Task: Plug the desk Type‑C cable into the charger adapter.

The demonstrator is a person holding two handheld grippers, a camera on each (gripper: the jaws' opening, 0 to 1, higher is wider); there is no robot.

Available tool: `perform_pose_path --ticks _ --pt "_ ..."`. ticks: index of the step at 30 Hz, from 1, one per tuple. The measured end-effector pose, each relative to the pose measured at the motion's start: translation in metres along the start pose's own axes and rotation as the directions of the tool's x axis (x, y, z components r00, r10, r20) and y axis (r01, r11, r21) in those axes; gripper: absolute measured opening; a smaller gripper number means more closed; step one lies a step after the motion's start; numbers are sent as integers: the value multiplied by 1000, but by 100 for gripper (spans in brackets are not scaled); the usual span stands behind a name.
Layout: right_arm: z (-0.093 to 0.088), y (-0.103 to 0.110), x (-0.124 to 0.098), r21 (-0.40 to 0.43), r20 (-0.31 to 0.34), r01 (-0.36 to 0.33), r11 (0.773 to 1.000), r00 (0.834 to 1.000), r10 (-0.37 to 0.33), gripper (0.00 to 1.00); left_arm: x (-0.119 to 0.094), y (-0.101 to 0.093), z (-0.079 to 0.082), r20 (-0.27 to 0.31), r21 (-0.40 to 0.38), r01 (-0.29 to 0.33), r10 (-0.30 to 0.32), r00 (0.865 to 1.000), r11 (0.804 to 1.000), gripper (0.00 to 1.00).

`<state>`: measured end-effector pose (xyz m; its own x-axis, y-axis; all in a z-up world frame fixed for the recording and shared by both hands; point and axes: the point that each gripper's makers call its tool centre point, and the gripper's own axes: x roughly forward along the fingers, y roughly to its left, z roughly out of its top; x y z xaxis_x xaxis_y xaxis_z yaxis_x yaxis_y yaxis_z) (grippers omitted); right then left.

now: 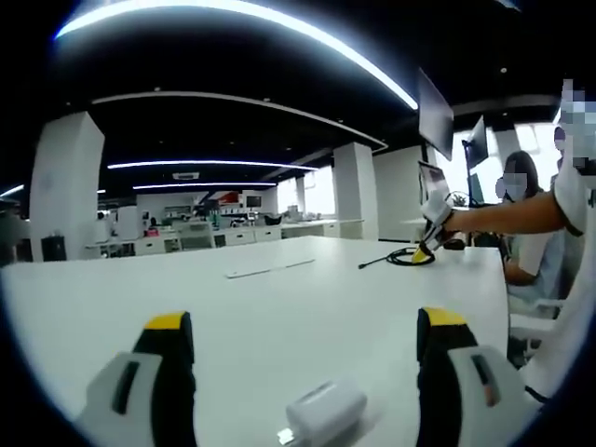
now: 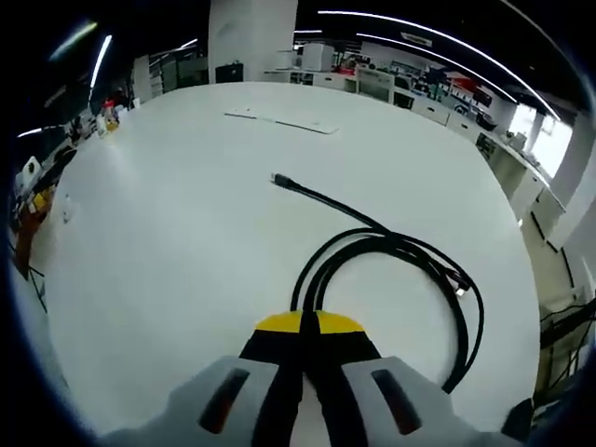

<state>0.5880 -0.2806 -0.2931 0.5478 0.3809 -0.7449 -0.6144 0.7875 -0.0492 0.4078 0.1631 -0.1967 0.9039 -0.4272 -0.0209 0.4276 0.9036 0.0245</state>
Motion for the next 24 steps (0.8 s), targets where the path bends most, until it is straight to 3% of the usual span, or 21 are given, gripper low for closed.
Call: perform_pose_path --ticks 15,17,24 --pt "-11 29 -16 -14 -6 -39 999 999 39 0 0 -2 -1 -5 3 3 -3 1000 1000 100" --pt "-14 41 -20 -10 -15 -46 999 999 46 0 0 -2 -1 -7 5 1 -1 1000 1000 100" --pt "-18 55 -25 26 -28 -71 997 997 71 0 0 -4 -2 -15 3 7 -7 1000 1000 100"
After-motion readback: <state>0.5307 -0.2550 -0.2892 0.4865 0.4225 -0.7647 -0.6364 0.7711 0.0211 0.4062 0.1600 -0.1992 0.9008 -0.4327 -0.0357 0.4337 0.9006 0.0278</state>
